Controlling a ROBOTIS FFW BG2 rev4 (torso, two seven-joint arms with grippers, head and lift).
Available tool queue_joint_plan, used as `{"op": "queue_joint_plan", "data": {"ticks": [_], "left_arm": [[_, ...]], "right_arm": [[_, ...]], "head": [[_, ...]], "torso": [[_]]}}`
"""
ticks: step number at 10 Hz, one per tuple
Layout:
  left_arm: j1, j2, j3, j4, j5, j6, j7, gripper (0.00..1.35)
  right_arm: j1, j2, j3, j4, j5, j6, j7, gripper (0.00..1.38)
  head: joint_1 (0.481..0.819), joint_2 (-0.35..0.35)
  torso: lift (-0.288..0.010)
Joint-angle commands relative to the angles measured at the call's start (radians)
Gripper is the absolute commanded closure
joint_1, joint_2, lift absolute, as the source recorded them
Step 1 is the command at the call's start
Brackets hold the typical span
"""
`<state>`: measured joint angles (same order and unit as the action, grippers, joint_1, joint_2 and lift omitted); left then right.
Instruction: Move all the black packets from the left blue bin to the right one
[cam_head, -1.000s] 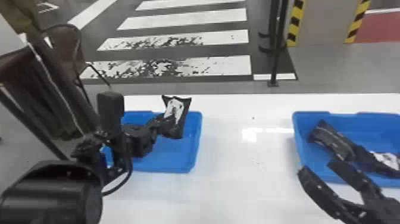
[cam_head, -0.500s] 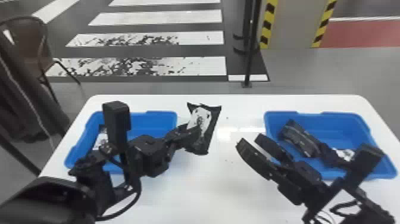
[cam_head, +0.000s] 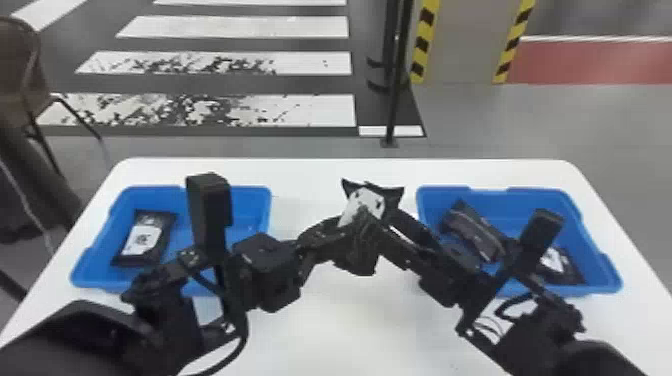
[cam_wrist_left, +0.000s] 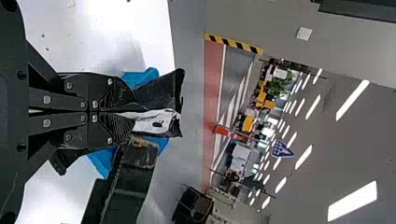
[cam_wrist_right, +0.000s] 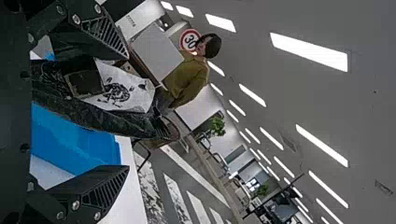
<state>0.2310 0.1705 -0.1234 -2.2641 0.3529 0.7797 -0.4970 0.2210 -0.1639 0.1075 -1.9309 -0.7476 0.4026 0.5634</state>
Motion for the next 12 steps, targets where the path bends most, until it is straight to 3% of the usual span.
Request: {"op": "queue_joint_plan", "data": {"ticks": [1,3,6,7,9,10,12], "left_arm": [[-0.005,0.003,-0.014,0.0,0.006,0.011,0.0,1.2],[-0.003,0.003,-0.014,0.0,0.008,0.015,0.0,1.2],[0.0,0.001,-0.006,0.0,0.016,0.006,0.002,1.2],[0.007,-0.002,0.004,0.005,0.04,-0.012,0.009,1.08],[0.022,-0.008,0.028,0.01,0.05,-0.016,0.017,0.38],[0.034,-0.011,0.048,0.01,0.052,-0.026,0.017,0.14],[0.068,-0.019,0.107,0.01,0.056,-0.051,0.015,0.14]], "right_arm": [[-0.017,-0.002,0.002,0.001,0.006,-0.005,-0.002,0.27],[-0.017,0.0,0.004,0.018,0.008,-0.047,-0.01,1.24],[-0.008,0.001,0.004,0.02,0.0,-0.049,-0.01,1.28],[-0.012,0.001,0.002,0.023,-0.004,-0.049,-0.01,1.28],[-0.015,0.003,-0.04,0.028,-0.014,-0.057,-0.014,1.28],[-0.035,0.001,-0.074,0.047,0.004,-0.057,-0.017,1.28],[-0.091,-0.02,-0.149,0.126,0.084,-0.057,-0.022,1.28]], "head": [[0.695,-0.01],[0.695,-0.027],[0.695,-0.032],[0.695,-0.031],[0.695,-0.029],[0.695,-0.031],[0.695,-0.06]], "torso": [[-0.14],[-0.14],[-0.14],[-0.14],[-0.14],[-0.14],[-0.14]]}}
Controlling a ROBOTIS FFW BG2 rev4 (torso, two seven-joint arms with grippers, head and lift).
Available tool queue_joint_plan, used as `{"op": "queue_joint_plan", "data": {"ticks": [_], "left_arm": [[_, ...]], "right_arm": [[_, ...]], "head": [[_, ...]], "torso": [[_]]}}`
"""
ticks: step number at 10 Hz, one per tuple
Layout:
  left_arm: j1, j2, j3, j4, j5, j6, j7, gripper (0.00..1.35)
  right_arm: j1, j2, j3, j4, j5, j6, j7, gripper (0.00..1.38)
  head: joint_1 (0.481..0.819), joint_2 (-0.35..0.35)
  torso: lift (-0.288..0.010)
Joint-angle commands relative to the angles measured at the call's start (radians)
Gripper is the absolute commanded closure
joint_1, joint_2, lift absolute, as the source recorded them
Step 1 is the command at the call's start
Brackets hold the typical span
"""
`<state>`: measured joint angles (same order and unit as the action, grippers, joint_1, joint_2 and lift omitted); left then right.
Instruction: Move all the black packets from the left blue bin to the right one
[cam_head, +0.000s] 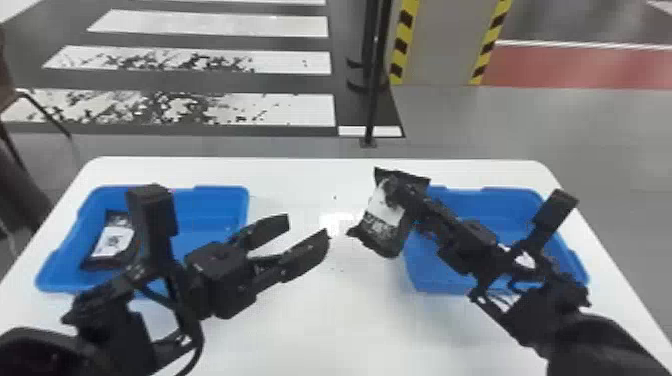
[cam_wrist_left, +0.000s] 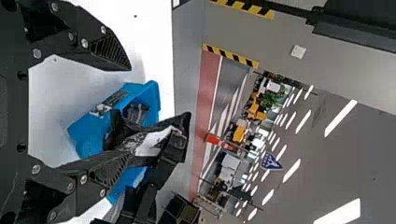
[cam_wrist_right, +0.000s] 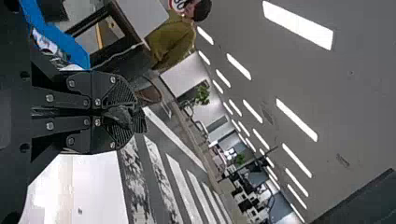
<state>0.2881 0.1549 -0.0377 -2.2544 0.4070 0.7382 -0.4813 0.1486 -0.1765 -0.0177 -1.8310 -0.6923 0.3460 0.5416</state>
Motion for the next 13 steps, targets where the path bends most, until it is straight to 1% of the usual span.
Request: {"op": "queue_joint_plan", "data": {"ticks": [1,3,4,5,6,7,8,9,10,11,12,13], "left_arm": [[0.024,-0.011,0.06,-0.007,-0.002,-0.014,0.0,0.15],[0.046,-0.021,0.135,-0.012,-0.004,-0.024,0.001,0.15],[0.053,-0.025,0.165,-0.012,-0.01,-0.024,0.001,0.15],[0.055,-0.029,0.197,-0.012,-0.03,-0.022,0.001,0.15],[0.06,-0.035,0.241,-0.012,-0.058,-0.014,0.001,0.15],[0.06,-0.038,0.287,-0.012,-0.092,-0.004,0.003,0.15],[0.055,-0.043,0.329,-0.012,-0.124,0.01,0.009,0.15],[0.053,-0.046,0.363,-0.012,-0.152,0.045,0.009,0.15],[0.048,-0.049,0.391,-0.012,-0.188,0.074,0.012,0.15],[0.036,-0.051,0.415,-0.012,-0.226,0.101,0.023,0.15],[0.009,-0.051,0.439,-0.012,-0.273,0.14,0.036,0.15],[-0.021,-0.051,0.458,-0.01,-0.325,0.182,0.055,0.15]], "right_arm": [[-0.055,-0.02,-0.062,0.09,0.076,0.0,-0.006,1.28],[-0.136,-0.041,-0.15,0.232,0.196,0.0,-0.018,1.28],[-0.166,-0.046,-0.212,0.281,0.278,0.0,-0.031,1.27],[-0.193,-0.057,-0.24,0.333,0.305,0.012,-0.035,0.99],[-0.193,-0.066,-0.242,0.347,0.337,-0.015,-0.052,0.43],[-0.158,-0.066,-0.242,0.32,0.381,-0.079,-0.06,0.09],[-0.07,-0.054,-0.242,0.225,0.411,-0.164,-0.069,0.09],[0.062,-0.024,-0.242,0.073,0.449,-0.218,-0.092,0.14],[0.19,0.006,-0.242,-0.053,0.463,-0.258,-0.109,0.15],[0.291,0.032,-0.242,-0.139,0.471,-0.287,-0.111,0.15],[0.399,0.051,-0.24,-0.239,0.483,-0.302,-0.111,0.15],[0.489,0.071,-0.24,-0.315,0.479,-0.307,-0.111,0.16]], "head": [[0.695,-0.075],[0.695,-0.099],[0.695,-0.122],[0.695,-0.151],[0.695,-0.166],[0.695,-0.174],[0.695,-0.16],[0.695,-0.13],[0.695,-0.108],[0.695,-0.06],[0.695,-0.011],[0.695,0.041]], "torso": [[-0.14],[-0.14],[-0.14],[-0.14],[-0.14],[-0.14],[-0.14],[-0.14],[-0.14],[-0.14],[-0.14],[-0.14]]}}
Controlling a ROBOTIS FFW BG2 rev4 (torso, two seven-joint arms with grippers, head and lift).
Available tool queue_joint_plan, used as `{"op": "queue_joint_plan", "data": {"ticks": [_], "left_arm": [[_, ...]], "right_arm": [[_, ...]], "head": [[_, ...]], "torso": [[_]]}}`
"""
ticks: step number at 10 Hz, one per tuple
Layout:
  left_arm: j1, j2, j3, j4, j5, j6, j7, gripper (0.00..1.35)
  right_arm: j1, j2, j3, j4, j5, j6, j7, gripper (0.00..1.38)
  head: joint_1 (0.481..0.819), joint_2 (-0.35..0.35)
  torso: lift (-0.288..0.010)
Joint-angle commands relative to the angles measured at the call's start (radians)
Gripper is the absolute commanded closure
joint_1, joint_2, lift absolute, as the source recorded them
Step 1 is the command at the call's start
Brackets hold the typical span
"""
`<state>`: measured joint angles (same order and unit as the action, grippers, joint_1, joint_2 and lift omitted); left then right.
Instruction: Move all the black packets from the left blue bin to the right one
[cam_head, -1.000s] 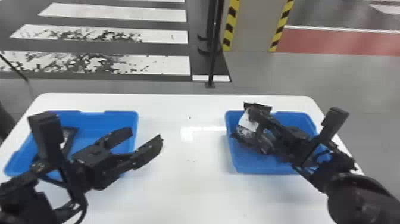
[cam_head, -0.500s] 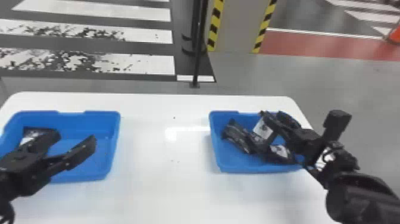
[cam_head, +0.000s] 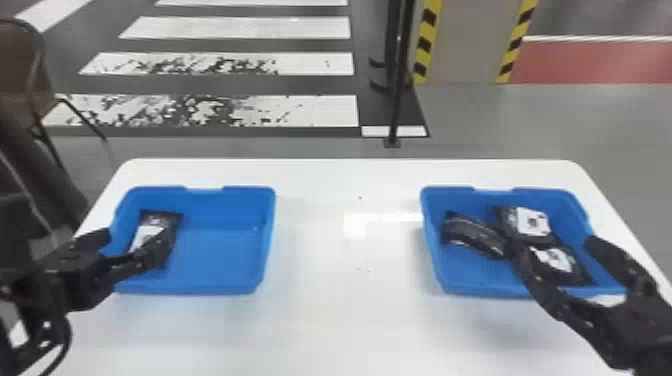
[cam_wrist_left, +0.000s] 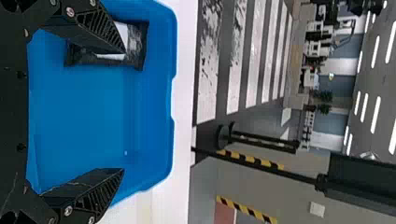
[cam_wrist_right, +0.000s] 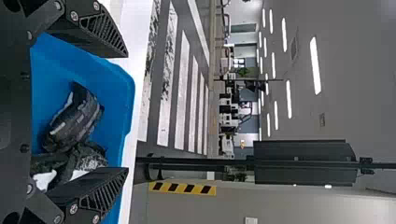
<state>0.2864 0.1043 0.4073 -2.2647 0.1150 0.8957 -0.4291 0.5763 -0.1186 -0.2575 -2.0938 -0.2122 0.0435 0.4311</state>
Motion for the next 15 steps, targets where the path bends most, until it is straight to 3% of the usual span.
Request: {"op": "queue_joint_plan", "data": {"ticks": [1,3,5,7,10,15], "left_arm": [[-0.058,0.003,0.027,0.015,-0.081,0.081,0.018,0.15],[-0.147,0.026,0.013,0.089,-0.151,0.199,0.033,0.15],[-0.274,0.046,-0.026,0.239,-0.209,0.253,0.044,0.15],[-0.377,0.061,-0.068,0.398,-0.231,0.268,0.044,0.15],[-0.475,0.071,-0.11,0.548,-0.255,0.29,0.049,0.15],[-0.554,0.066,-0.142,0.673,-0.263,0.361,0.076,0.18]], "right_arm": [[0.13,0.027,0.002,-0.097,-0.025,-0.004,0.0,0.16],[0.18,0.031,0.024,-0.099,-0.049,0.003,0.008,0.17],[0.177,0.028,0.026,-0.094,-0.047,0.008,0.032,0.17],[0.177,0.028,0.046,-0.08,-0.061,0.01,0.035,0.18],[0.167,0.028,0.06,-0.062,-0.075,0.028,0.046,0.18],[0.15,0.028,0.07,-0.026,-0.107,0.052,0.063,0.2]], "head": [[0.695,0.093],[0.695,0.17],[0.695,0.224],[0.695,0.233],[0.695,0.237],[0.695,0.224]], "torso": [[-0.14],[-0.14],[-0.14],[-0.14],[-0.14],[-0.14]]}}
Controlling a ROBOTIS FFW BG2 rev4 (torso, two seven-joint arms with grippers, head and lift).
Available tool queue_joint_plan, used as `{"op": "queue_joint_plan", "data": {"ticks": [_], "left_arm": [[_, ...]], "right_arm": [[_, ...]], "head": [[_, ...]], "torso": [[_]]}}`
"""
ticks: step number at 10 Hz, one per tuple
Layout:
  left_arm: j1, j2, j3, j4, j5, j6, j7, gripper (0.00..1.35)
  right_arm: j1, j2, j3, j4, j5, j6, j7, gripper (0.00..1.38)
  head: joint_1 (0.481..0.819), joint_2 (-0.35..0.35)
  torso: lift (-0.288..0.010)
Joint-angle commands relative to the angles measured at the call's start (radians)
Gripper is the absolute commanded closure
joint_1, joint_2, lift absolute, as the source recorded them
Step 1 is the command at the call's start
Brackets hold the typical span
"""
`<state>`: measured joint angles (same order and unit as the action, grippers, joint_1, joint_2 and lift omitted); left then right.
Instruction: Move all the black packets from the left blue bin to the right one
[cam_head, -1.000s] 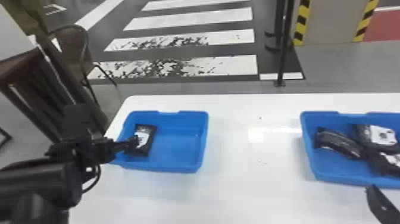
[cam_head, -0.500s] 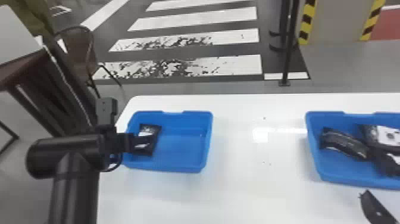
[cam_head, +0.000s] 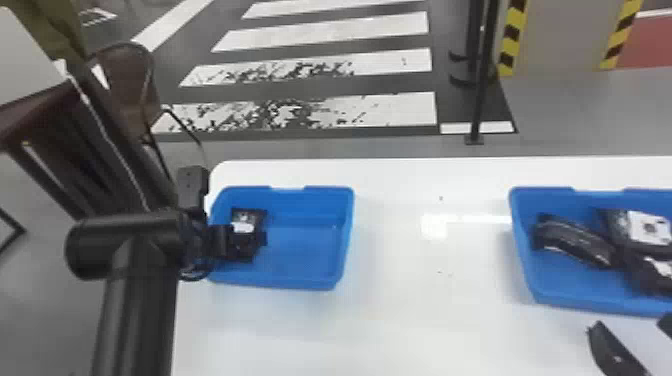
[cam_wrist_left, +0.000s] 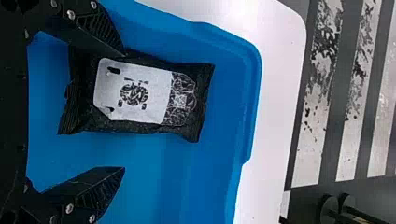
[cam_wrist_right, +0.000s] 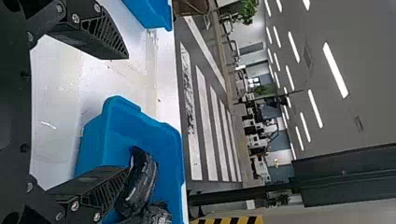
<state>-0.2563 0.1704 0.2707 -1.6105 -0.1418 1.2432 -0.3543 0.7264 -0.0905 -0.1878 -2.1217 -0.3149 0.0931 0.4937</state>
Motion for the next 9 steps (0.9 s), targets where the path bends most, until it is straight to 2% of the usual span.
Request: {"op": "queue_joint_plan", "data": {"ticks": [1,2,3,5,6,8,9], "left_arm": [[-0.033,0.0,-0.005,0.061,-0.008,0.016,0.008,0.32],[-0.046,0.0,-0.009,0.078,-0.014,0.06,0.015,0.58],[-0.043,0.0,-0.007,0.083,-0.028,0.033,0.014,0.79],[-0.021,0.001,-0.007,0.078,-0.062,-0.092,-0.006,1.22],[-0.004,0.001,-0.005,0.056,-0.062,-0.134,-0.022,1.21],[0.119,-0.006,-0.025,-0.163,-0.024,-0.154,-0.031,1.21],[0.178,-0.005,-0.061,-0.271,0.012,-0.171,-0.035,1.21]], "right_arm": [[-0.005,0.0,0.0,0.01,-0.01,0.007,0.003,0.2],[-0.007,0.0,0.002,0.017,-0.018,0.012,0.005,0.2],[-0.007,0.0,0.002,0.02,-0.024,0.015,0.006,0.2],[0.0,-0.003,0.002,0.022,-0.036,0.017,0.008,0.21],[0.0,-0.005,0.002,0.02,-0.036,0.017,0.008,0.21],[-0.002,-0.006,0.002,-0.007,-0.036,0.034,0.009,0.22],[-0.012,-0.008,0.006,-0.022,-0.036,0.047,0.016,0.22]], "head": [[0.695,0.223],[0.695,0.224],[0.695,0.226],[0.695,0.232],[0.695,0.236],[0.695,0.237],[0.695,0.231]], "torso": [[-0.14],[-0.14],[-0.14],[-0.14],[-0.14],[-0.14],[-0.14]]}}
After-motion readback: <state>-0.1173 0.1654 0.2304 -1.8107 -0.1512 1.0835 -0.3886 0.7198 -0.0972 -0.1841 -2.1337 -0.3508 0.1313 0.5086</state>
